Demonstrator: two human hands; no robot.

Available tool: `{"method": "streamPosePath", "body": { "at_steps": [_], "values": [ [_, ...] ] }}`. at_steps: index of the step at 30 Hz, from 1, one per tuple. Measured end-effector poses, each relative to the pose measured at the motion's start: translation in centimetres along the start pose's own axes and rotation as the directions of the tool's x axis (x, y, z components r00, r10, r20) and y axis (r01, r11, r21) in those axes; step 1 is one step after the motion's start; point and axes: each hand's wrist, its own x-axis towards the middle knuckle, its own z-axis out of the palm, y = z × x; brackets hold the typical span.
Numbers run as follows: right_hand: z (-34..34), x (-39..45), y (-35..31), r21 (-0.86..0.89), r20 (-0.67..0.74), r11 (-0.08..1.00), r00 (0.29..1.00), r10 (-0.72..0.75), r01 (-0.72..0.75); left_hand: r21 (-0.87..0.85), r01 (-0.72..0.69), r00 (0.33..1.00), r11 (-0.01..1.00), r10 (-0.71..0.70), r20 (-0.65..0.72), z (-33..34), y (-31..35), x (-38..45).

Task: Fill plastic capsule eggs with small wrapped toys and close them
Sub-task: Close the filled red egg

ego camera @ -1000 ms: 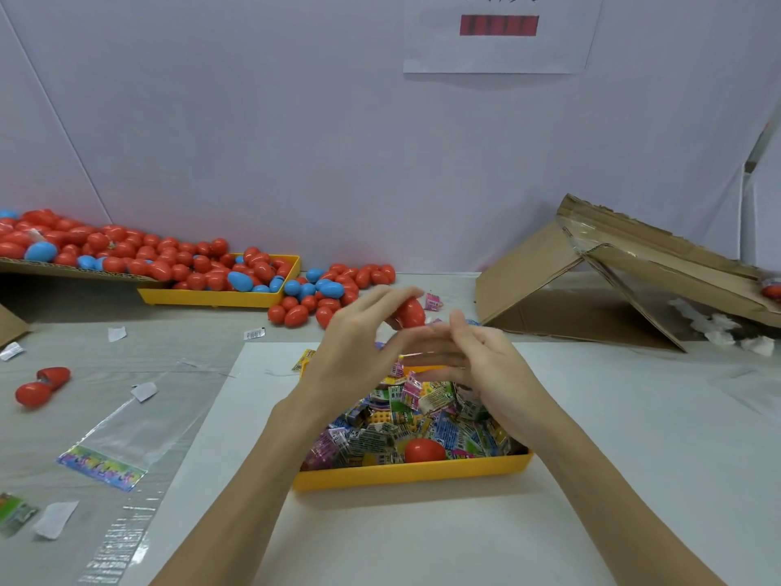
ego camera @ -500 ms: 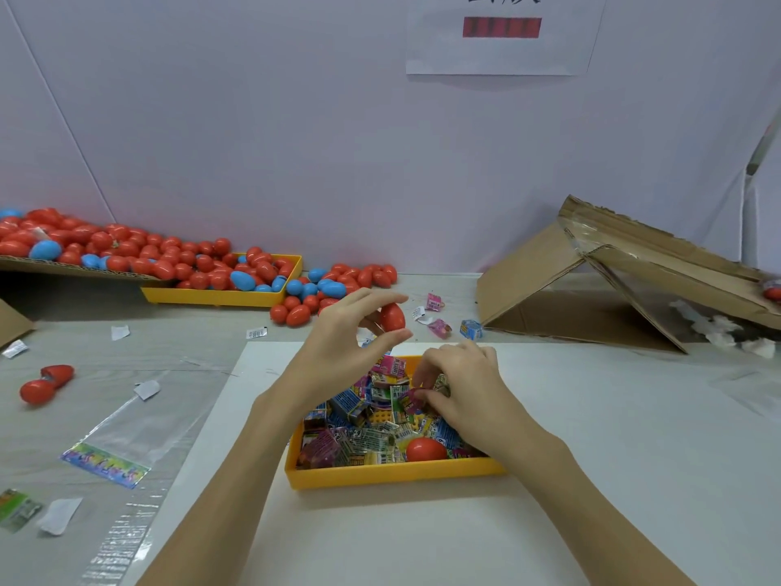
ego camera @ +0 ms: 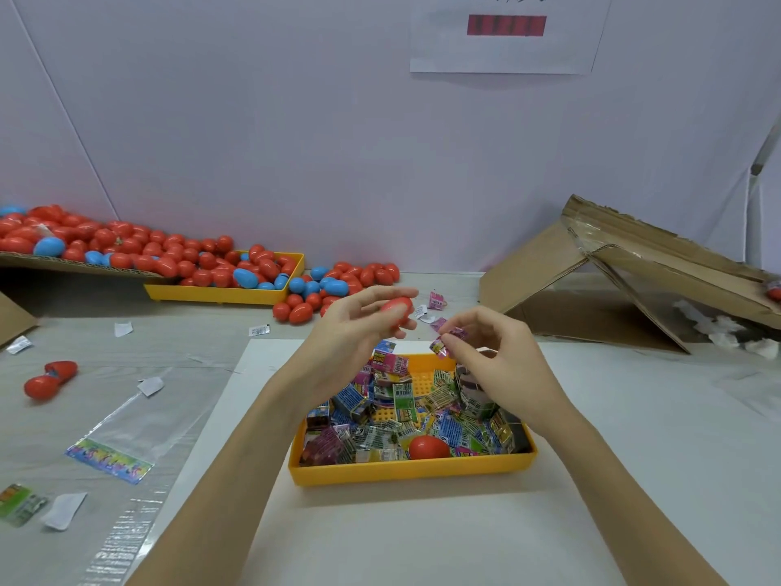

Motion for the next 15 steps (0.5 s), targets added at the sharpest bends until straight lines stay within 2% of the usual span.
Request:
{"method": "streamPosePath", "body": {
  "at_steps": [2, 7, 12, 15],
  "values": [
    [-0.06, 0.01, -0.10, 0.048, -0.011, 0.999, 1.000, 0.005, -0.004, 0.143, -0.027, 0.999, 0.989, 0.023, 0.025, 0.02, -0.15, -0.30],
    [-0.31, 0.16, 0.14, 0.110, -0.053, 0.994, 0.999, 0.011, -0.005, -0.005, -0.007, 0.999, 1.000, 0.007, 0.049, 0.47, 0.08, -0.58],
    [-0.49, 0.35, 0.39, 0.228, -0.134, 0.972, 0.987, 0.087, -0.055, 0.122, -0.032, 0.998, 0.992, 0.025, 0.056, 0.28, 0.08, -0.61],
    [-0.51, 0.36, 0.36, 0.330, -0.124, 0.941, 0.985, 0.118, -0.071, 0.108, -0.006, 1.000, 0.994, 0.003, 0.025, 0.27, 0.04, -0.43]
  ]
}}
